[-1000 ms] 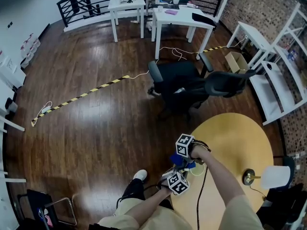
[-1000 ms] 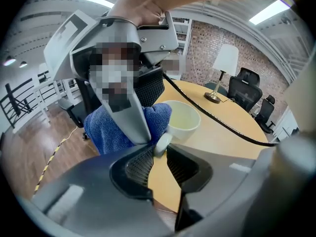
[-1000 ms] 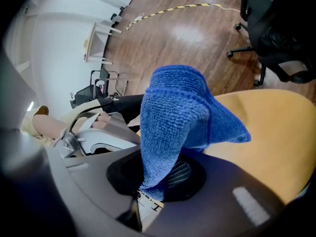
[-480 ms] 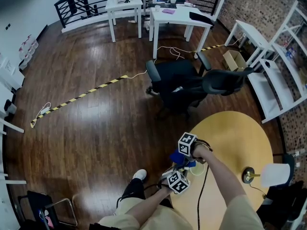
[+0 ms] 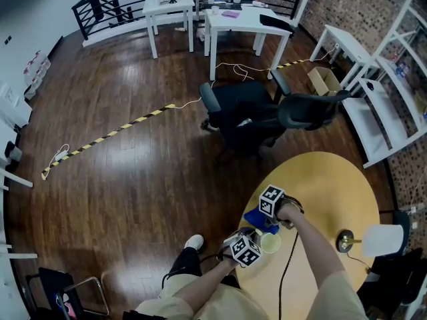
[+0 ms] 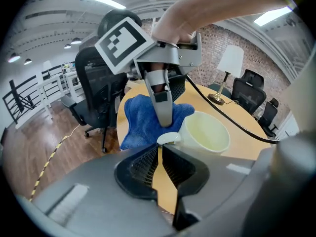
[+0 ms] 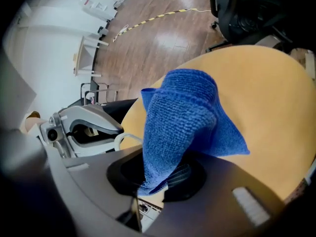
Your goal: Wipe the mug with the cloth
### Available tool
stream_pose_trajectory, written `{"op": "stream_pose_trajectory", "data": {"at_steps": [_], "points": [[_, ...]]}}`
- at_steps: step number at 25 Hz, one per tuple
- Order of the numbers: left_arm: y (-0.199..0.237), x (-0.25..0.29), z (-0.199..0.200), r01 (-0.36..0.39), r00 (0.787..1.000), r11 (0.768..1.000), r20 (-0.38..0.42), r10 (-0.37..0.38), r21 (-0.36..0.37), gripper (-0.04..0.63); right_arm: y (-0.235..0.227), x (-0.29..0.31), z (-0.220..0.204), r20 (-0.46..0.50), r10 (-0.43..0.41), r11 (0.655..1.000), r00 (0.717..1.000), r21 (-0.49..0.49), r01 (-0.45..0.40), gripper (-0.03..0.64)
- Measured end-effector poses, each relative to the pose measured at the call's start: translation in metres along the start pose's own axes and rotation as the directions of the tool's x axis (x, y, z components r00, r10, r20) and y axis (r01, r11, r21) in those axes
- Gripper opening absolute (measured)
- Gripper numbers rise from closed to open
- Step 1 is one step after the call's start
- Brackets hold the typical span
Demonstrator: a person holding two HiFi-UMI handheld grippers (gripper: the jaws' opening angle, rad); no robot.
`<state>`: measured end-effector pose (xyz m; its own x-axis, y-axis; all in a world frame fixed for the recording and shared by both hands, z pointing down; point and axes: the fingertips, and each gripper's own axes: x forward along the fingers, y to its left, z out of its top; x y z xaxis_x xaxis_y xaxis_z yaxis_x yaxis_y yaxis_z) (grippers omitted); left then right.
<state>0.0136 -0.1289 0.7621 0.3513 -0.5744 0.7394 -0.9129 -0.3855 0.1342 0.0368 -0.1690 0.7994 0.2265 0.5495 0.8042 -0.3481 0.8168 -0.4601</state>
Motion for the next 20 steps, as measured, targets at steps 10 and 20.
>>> {"op": "stream_pose_trajectory", "data": {"at_steps": [10,20], "points": [[-0.006,0.010,0.003,0.042,0.999,0.985,0.003,-0.043,0.166,0.094,0.009,0.001,-0.002,0.167,0.101,0.992,0.981,0.054,-0.111,0.064],[-0.006,0.014,0.009,0.029,0.998,0.983,0.041,-0.037,0.180,0.051,0.004,0.002,-0.012,0.253,0.153,0.978,0.955,0.102,-0.183,0.063]]}}
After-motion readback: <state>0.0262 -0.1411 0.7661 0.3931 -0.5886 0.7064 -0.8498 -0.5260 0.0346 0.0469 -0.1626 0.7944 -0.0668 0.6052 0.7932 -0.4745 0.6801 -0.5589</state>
